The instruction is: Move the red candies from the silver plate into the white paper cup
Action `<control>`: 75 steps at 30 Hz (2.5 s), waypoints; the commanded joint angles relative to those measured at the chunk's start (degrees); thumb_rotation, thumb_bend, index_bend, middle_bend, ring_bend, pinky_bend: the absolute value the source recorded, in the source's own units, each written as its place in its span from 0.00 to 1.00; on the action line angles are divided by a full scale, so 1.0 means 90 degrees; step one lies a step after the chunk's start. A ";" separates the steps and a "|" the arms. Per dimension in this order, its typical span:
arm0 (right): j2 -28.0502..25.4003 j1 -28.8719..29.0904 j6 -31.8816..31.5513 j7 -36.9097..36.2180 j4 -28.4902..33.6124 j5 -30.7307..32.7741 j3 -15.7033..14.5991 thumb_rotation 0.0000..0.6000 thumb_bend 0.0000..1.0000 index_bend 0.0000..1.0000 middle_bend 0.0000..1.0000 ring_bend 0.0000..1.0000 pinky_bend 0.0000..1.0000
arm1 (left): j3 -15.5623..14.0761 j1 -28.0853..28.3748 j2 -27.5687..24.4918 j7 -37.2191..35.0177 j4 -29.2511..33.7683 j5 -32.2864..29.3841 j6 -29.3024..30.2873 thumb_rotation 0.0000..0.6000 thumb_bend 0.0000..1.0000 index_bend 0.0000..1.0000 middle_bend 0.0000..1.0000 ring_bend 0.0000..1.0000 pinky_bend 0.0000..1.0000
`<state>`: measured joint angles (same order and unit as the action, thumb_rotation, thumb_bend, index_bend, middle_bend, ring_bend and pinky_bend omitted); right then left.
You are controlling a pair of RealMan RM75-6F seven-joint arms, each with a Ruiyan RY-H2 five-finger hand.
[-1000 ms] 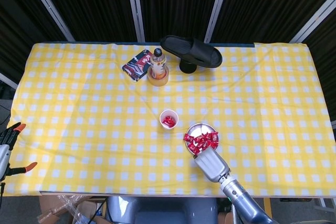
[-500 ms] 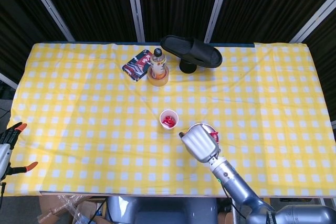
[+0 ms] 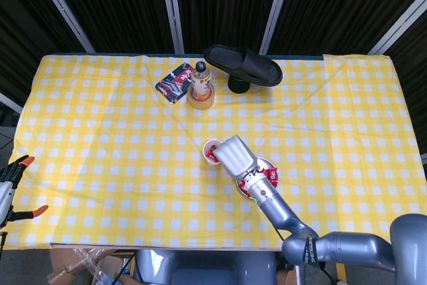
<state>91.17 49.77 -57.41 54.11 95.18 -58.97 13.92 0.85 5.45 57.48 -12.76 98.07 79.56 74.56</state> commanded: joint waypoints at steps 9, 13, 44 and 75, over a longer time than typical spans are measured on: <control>0.0553 0.0454 0.0112 -0.0476 -0.0779 -0.0069 0.0075 1.00 0.45 0.56 0.81 0.95 1.00 | -0.0003 0.0032 -0.0026 -0.0001 0.0021 -0.0051 -0.0079 1.00 0.03 0.00 0.00 0.00 0.00; 0.0637 0.0540 0.0101 -0.0520 -0.0913 -0.0060 0.0069 1.00 0.45 0.54 0.81 0.95 1.00 | -0.0002 0.0040 -0.0035 -0.0001 0.0028 -0.0079 -0.0105 1.00 0.03 0.00 0.00 0.00 0.00; -0.0543 -0.0606 -0.1521 0.0352 0.1276 -0.0463 -0.1434 1.00 0.35 0.30 0.81 0.95 0.98 | -0.0069 -0.0008 -0.0037 0.0076 0.0069 0.0057 0.0015 1.00 0.03 0.00 0.00 0.00 0.00; -0.0661 -0.1425 -0.1481 -0.0078 0.1067 -0.0017 -0.1743 1.00 0.30 0.23 0.75 0.88 0.98 | -0.0105 -0.0091 0.0100 0.0564 0.0135 0.0013 0.0168 1.00 0.03 0.00 0.00 0.00 0.00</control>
<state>85.22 36.98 -70.99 53.43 104.83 -59.51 -1.94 -0.09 4.63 58.38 -7.68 99.29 79.69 76.06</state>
